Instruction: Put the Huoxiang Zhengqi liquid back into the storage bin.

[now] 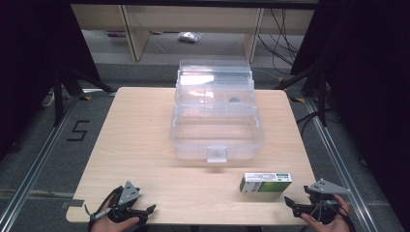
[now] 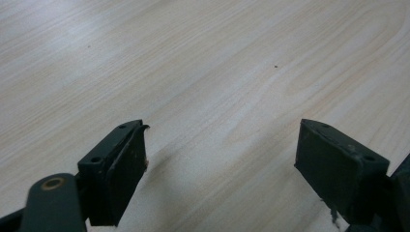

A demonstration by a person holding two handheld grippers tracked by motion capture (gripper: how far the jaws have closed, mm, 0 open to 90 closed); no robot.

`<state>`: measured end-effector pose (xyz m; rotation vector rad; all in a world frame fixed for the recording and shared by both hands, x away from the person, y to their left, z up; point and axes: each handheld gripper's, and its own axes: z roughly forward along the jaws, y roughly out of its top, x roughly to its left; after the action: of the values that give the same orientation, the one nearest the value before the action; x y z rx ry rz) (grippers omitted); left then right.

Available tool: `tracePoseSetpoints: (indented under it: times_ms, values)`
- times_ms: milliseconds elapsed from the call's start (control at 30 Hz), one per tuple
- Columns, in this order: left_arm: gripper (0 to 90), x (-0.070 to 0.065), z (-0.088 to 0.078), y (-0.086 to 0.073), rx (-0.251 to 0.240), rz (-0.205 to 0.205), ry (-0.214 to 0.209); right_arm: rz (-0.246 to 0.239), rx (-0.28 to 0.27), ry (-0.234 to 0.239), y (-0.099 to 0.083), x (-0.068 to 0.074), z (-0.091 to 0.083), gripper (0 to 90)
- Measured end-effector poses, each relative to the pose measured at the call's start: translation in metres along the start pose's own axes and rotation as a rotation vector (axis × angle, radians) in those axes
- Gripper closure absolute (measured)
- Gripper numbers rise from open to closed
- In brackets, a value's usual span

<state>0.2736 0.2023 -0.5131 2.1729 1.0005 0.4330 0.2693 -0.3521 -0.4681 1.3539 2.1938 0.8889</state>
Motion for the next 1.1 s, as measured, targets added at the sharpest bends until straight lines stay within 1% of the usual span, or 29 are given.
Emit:
tracePoseSetpoints:
  times_ms: [33, 100, 133, 167, 200, 233, 267, 300, 333, 400, 467, 500, 533, 567, 600, 633, 667, 700, 733, 767, 800, 833, 867, 900, 967, 1000, 1033, 1067, 1100]
  values:
    - [18.0, 0.0, 0.0, 0.0, 0.001, 0.002, 0.0, 0.006, 0.015, 0.011, 0.002, 0.001, -0.002, 17.0]
    - [17.9, 0.0, 0.001, 0.0, 0.003, 0.002, 0.005, 0.003, 0.015, 0.017, 0.002, 0.001, -0.002, 17.0]
    - [18.0, 0.0, 0.001, 0.0, 0.014, 0.003, 0.005, 0.001, 0.016, 0.026, 0.003, 0.001, -0.003, 17.0]
    - [18.0, 0.0, 0.001, 0.0, 0.012, 0.003, 0.004, -0.041, -0.008, 0.029, 0.003, -0.002, -0.002, 17.0]
    - [18.0, 0.0, 0.0, 0.0, 0.015, 0.006, 0.009, 0.024, 0.026, 0.03, 0.004, 0.003, -0.006, 16.8]
    - [18.0, 0.0, 0.0, 0.0, 0.015, 0.008, 0.008, -0.023, 0.02, 0.025, 0.006, 0.0, -0.006, 16.7]
    - [18.0, 0.001, 0.001, 0.0, 0.014, 0.01, 0.01, -0.023, 0.02, 0.025, 0.006, 0.0, -0.006, 16.7]
    - [18.0, 0.0, 0.001, 0.0, 0.015, 0.008, 0.023, -0.027, 0.023, 0.04, 0.007, 0.0, -0.007, 16.6]
    - [18.0, 0.001, 0.001, 0.0, 0.019, 0.008, 0.011, -0.058, -0.002, 0.031, 0.008, -0.002, -0.007, 16.7]
    - [18.0, 0.0, 0.002, 0.0, 0.014, 0.002, 0.021, -0.056, 0.016, 0.057, 0.011, -0.001, -0.01, 16.9]
    - [18.0, 0.0, 0.001, 0.0, 0.016, 0.004, 0.019, -0.05, 0.017, 0.059, 0.011, 0.001, -0.011, 16.8]
    - [18.0, 0.0, 0.001, 0.0, 0.017, 0.009, 0.02, -0.05, 0.038, 0.067, 0.013, 0.002, -0.013, 16.7]
    - [18.0, 0.0, 0.001, 0.0, 0.016, 0.008, 0.02, -0.082, 0.021, 0.07, 0.015, 0.0, -0.012, 16.7]
    - [18.0, 0.0, 0.002, 0.0, 0.015, 0.003, 0.017, -0.05, 0.04, 0.068, 0.016, 0.003, -0.016, 16.7]
    - [18.0, 0.0, 0.002, 0.0, 0.017, 0.004, 0.018, -0.078, 0.033, 0.07, 0.018, 0.003, -0.016, 16.7]
    - [18.0, 0.001, 0.001, 0.0, 0.02, 0.011, 0.009, -0.102, 0.051, 0.083, 0.023, 0.005, -0.019, 16.6]
    - [18.0, 0.001, 0.0, 0.0, 0.022, 0.012, 0.0, -0.102, 0.051, 0.083, 0.023, 0.005, -0.019, 16.6]
    - [17.9, 0.001, 0.0, 0.0, 0.023, 0.013, 0.0, -0.113, 0.067, 0.083, 0.027, 0.007, -0.022, 16.6]
    - [17.9, 0.0, 0.001, 0.0, 0.016, 0.006, 0.0, -0.113, 0.067, 0.083, 0.027, 0.007, -0.022, 16.6]
    - [18.0, 0.0, 0.001, 0.0, 0.017, 0.008, -0.001, -0.11, 0.08, 0.09, 0.029, 0.009, -0.024, 16.7]
    - [18.0, 0.0, 0.001, 0.0, 0.017, 0.007, 0.0, -0.143, 0.071, 0.098, 0.032, 0.007, -0.025, 16.8]
    - [18.0, 0.0, 0.001, 0.0, 0.015, 0.004, 0.0, -0.17, 0.065, 0.094, 0.034, 0.007, -0.025, 17.0]
    - [18.0, 0.0, 0.001, 0.0, 0.014, 0.003, 0.0, -0.172, 0.075, 0.099, 0.036, 0.009, -0.027, 17.1]
    - [18.0, 0.0, 0.001, 0.0, 0.014, 0.003, 0.0, -0.204, 0.058, 0.093, 0.039, 0.008, -0.027, 17.5]
    - [18.0, 0.0, 0.001, 0.0, 0.016, 0.005, -0.001, -0.204, 0.071, 0.103, 0.043, 0.01, -0.029, 18.5]
    - [18.0, 0.0, 0.001, 0.0, 0.014, 0.002, -0.001, -0.214, 0.067, 0.105, 0.045, 0.01, -0.03, 18.6]
    - [18.0, 0.0, 0.001, 0.0, 0.014, 0.002, -0.001, -0.235, 0.068, 0.107, 0.048, 0.009, -0.031, 18.9]
    - [18.0, 0.0, 0.001, 0.0, 0.014, 0.003, -0.001, -0.229, 0.073, 0.11, 0.05, 0.011, -0.032, 19.2]
    - [18.0, 0.0, 0.001, 0.0, 0.018, 0.006, -0.001, -0.252, 0.074, 0.111, 0.053, 0.011, -0.032, 19.4]
